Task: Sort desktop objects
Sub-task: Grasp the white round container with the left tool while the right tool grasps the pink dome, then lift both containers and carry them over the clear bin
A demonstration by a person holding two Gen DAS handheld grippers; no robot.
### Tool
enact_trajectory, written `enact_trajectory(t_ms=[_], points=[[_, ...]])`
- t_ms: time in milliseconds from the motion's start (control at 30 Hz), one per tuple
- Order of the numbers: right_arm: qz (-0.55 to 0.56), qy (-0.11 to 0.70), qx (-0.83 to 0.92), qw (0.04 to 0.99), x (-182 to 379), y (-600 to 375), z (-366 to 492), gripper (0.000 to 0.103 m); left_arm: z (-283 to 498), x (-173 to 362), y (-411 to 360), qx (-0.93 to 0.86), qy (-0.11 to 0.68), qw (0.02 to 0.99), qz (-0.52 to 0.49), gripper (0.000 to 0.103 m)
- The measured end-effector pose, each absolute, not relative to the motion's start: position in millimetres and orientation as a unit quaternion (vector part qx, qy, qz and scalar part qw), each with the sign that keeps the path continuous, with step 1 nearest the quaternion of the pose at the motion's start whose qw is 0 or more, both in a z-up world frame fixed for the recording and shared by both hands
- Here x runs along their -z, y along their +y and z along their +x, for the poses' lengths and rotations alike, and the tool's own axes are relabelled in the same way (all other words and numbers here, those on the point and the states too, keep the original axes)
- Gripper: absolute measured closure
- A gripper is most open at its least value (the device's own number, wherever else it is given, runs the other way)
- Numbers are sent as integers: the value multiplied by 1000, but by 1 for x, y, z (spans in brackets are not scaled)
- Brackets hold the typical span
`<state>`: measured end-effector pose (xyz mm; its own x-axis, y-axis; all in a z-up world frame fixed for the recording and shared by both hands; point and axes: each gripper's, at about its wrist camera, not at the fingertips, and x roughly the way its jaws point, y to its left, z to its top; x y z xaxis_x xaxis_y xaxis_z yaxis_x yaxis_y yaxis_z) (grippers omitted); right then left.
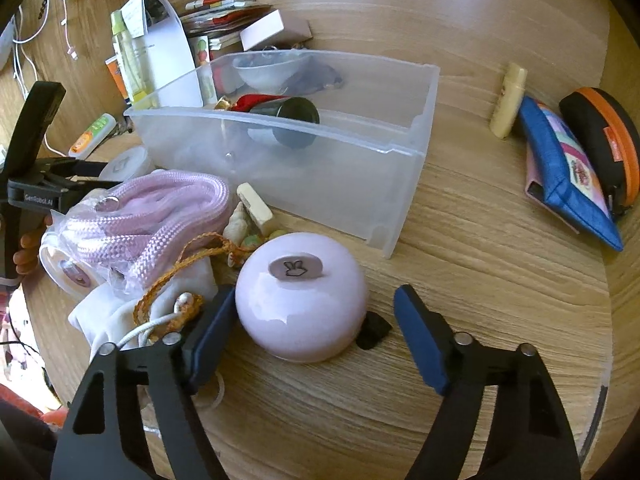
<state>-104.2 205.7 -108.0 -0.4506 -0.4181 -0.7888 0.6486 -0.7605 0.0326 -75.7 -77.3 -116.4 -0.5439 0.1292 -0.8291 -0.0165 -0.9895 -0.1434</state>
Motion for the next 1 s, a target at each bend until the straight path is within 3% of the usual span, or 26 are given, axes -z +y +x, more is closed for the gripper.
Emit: enact_trajectory(t_ms=[67,167,433,1000], points=[[419,136,838,323,108,205,-106,41,-76,116,-77,-879,-63,39,-471,3],[418,135,837,325,108,206,-106,43,-77,116,-77,-881,-68,37,-467,6],[417,125,846,307,104,215,-107,43,-77,112,-75,-883,-69,40,-462,36],[371,76,882,282,65,252,-105,43,-53,95,-92,-899,-97,-1,-427,38]])
